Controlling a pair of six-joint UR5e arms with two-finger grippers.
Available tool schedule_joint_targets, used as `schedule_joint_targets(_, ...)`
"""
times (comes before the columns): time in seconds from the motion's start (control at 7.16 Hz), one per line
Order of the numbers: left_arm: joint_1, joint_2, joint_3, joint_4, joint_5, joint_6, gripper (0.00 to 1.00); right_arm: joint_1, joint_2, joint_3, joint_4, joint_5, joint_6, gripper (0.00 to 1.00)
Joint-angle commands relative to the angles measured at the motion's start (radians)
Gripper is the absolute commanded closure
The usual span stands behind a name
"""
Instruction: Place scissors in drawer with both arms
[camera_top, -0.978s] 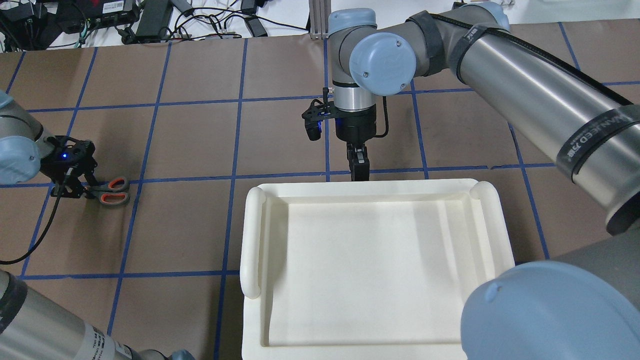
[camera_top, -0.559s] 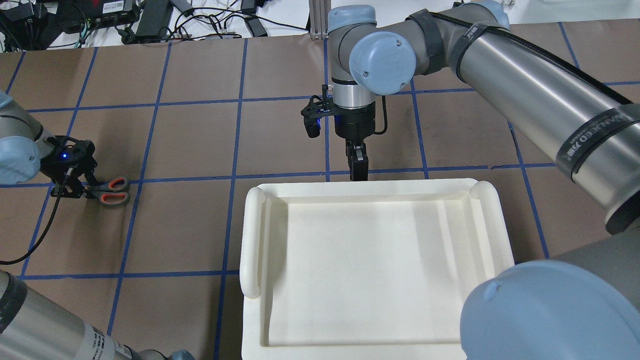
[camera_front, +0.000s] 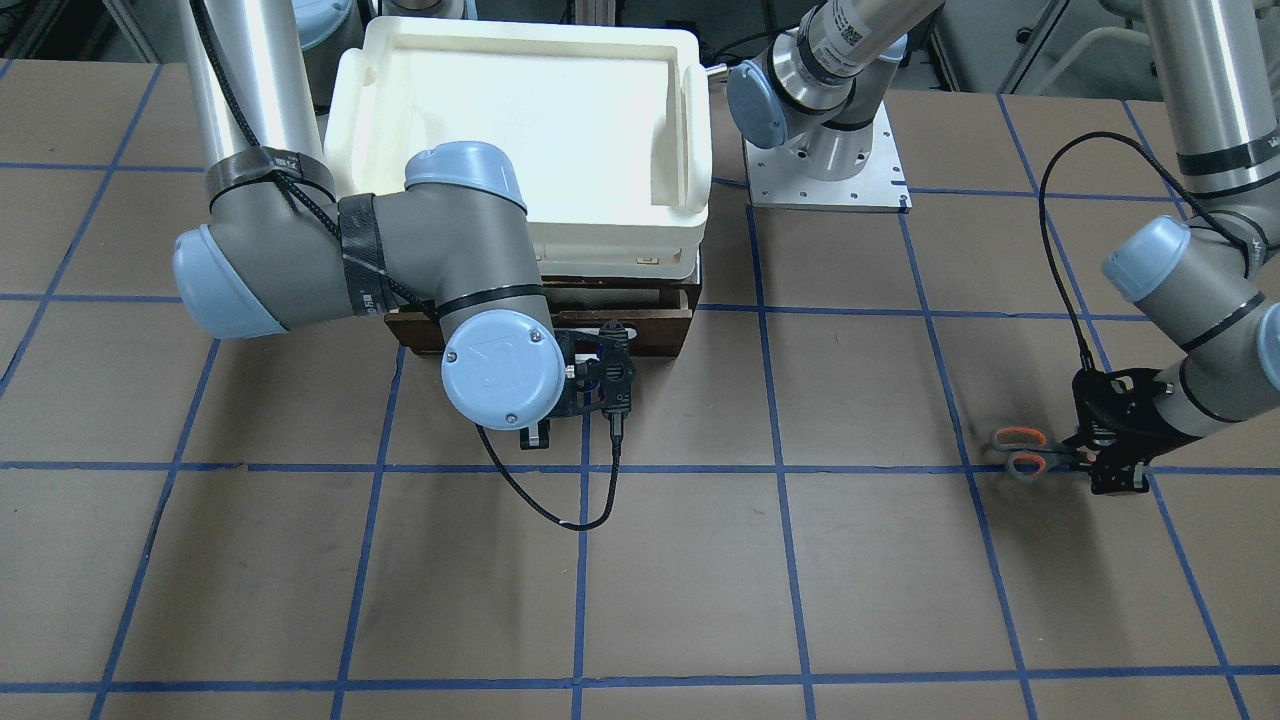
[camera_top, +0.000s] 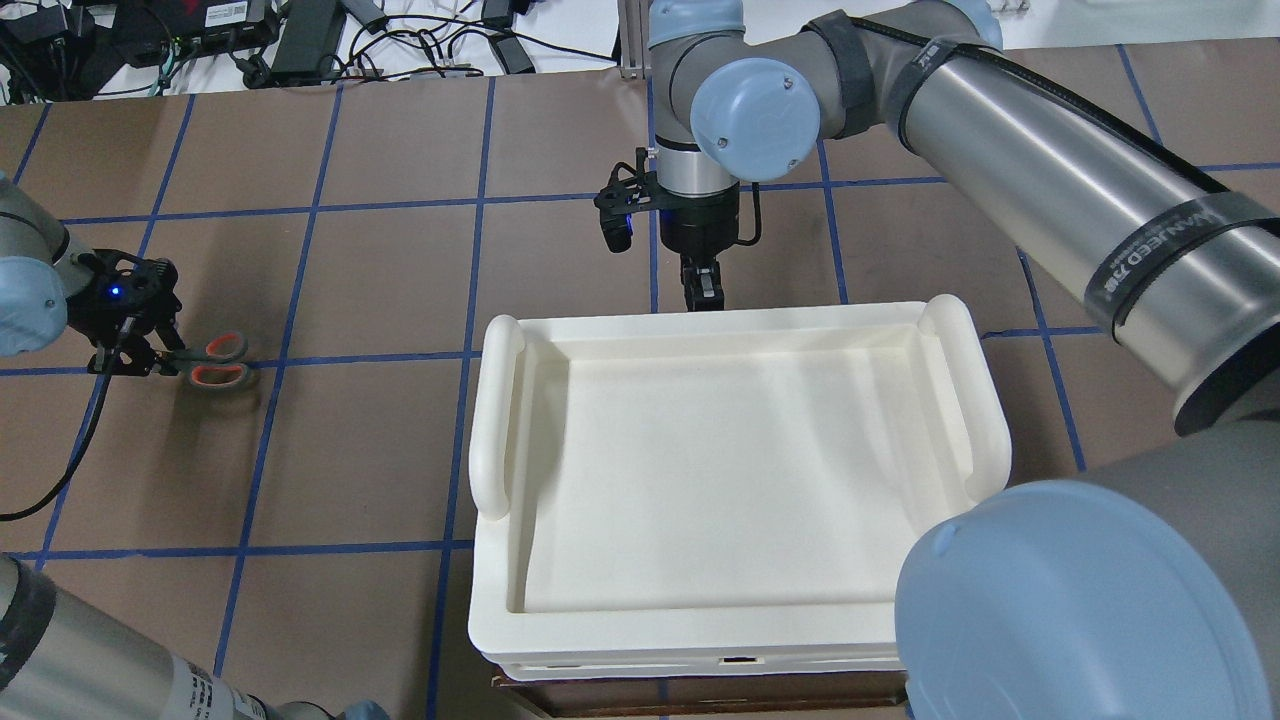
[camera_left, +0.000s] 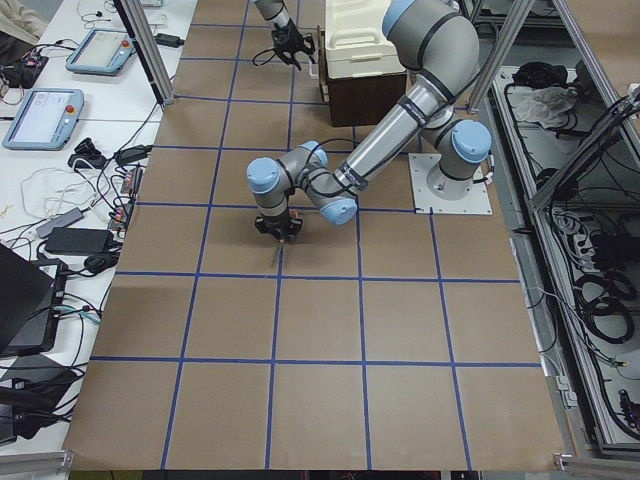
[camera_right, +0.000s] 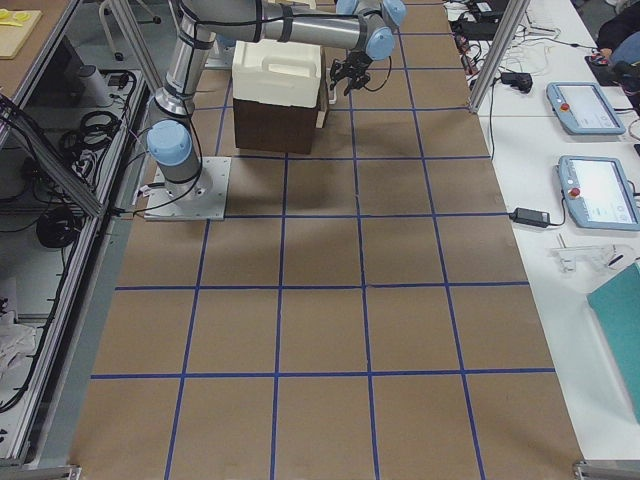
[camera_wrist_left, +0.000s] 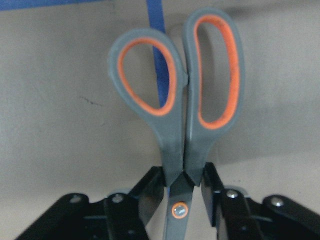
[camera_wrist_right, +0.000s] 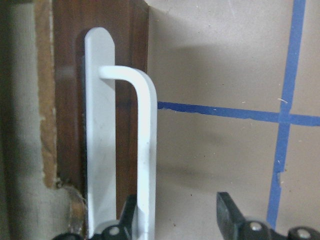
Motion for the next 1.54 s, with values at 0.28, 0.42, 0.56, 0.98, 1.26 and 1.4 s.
schedule_joint_targets(0.28,-0.011,0.047,0.002,-0.013,-0.002,-0.009,1.0,-0.007,0.02,-0.035,-0.035,-0.002,0.0,0.41)
schedule_joint_targets(0.42,-0.013,0.057,0.018,-0.016,-0.002,-0.009,1.0,-0.008,0.025,-0.037,-0.05,-0.008,0.0,0.41)
schedule_joint_targets(0.56,-0.011,0.063,0.027,-0.053,-0.007,-0.009,1.0,-0.01,0.037,-0.038,-0.078,-0.008,0.0,0.42)
schedule_joint_targets(0.98,-0.011,0.083,0.031,-0.084,-0.016,-0.009,1.0,-0.01,0.057,-0.084,-0.112,-0.022,0.001,0.42)
schedule_joint_targets(1.26,-0.011,0.089,0.03,-0.099,-0.028,-0.009,1.0,-0.014,0.06,-0.093,-0.13,-0.028,0.001,0.43)
schedule_joint_targets(1.4,-0.011,0.095,0.031,-0.104,-0.03,-0.009,1.0,-0.016,0.07,-0.115,-0.13,-0.028,0.001,0.43)
